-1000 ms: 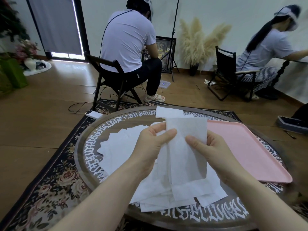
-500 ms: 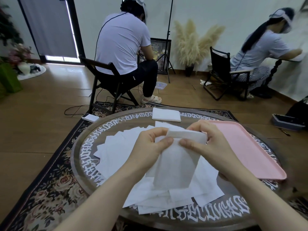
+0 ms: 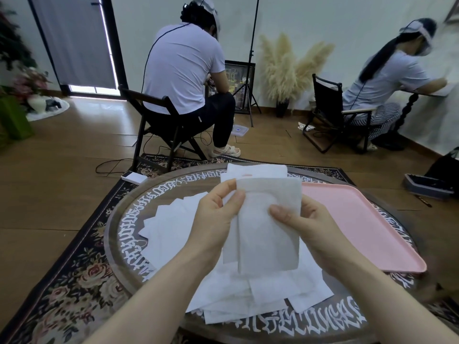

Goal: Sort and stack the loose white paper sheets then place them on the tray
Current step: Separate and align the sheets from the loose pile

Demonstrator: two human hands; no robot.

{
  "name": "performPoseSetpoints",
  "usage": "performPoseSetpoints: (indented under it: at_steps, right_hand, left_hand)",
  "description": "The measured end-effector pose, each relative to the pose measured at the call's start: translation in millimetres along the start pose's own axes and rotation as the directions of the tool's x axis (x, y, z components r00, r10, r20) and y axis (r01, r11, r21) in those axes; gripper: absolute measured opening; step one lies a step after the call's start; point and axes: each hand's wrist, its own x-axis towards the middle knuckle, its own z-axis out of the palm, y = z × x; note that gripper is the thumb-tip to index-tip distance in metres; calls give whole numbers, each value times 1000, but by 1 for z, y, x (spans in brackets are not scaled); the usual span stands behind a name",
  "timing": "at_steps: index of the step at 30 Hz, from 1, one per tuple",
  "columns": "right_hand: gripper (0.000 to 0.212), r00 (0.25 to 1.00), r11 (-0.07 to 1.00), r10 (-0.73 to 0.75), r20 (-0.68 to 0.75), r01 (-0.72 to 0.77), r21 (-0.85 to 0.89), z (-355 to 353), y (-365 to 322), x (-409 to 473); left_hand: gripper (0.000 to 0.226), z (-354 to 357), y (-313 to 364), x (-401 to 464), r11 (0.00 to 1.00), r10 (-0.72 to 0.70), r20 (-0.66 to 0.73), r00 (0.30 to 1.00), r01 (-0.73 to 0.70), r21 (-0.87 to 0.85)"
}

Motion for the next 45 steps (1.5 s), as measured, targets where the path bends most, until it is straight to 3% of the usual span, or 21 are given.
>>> performPoseSetpoints:
  at_steps: [3,7,9,11,13,21,26,30,33,35,40,45]
  right_hand:
    - [30,993,1000,-17,-114,19,9,2,3,2]
    - [31,986,999,-44,-158,44,-6,3,6,4]
    - [30,984,998,-54,-169,51,-22,2,7,4]
    - [27,983,998,-57,-175,52,-32,1,8,4]
    - [26,983,998,-56,-173,51,-37,0,9,3]
    - [28,988,997,-62,-142,56,-45,-1,7,3]
    - [27,994,997,-37,-102,29,-73,-6,6,2]
    - [12,962,987,-137,-236,113,-114,-7,1,1]
    - [30,919,969,-246,-309,233,-79,-10,-7,0]
    - [32,926,967,-255,-278,252,-50,-9,-10,-2]
    - [27,992,996,-79,-99,76,-39,4,-1,-5]
    - [17,996,994,11,-87,-20,-107,13,5,-4]
  left_hand:
    - [45,0,-1,2,998,46,-52,998,-43,56]
    - [69,-2,-4,2,991,113,-35,993,-110,79]
    - [62,-2,-4,0,986,132,-89,987,-122,113]
    - [34,0,-1,-2,982,163,-129,978,-149,112]
    - [23,2,1,-4,980,193,-144,971,-182,87]
    - [20,-1,2,-2,982,155,-147,977,-137,128]
    - [28,-5,7,2,993,-111,-82,990,113,20]
    - [27,-6,4,5,995,-85,-135,987,92,49]
    - [34,-4,2,3,996,-34,-171,985,47,74]
    - [35,-4,1,2,996,-19,-201,979,36,78]
    - [31,0,-3,2,994,-46,-188,981,63,85]
    - [28,3,-4,0,993,-113,-125,986,117,25]
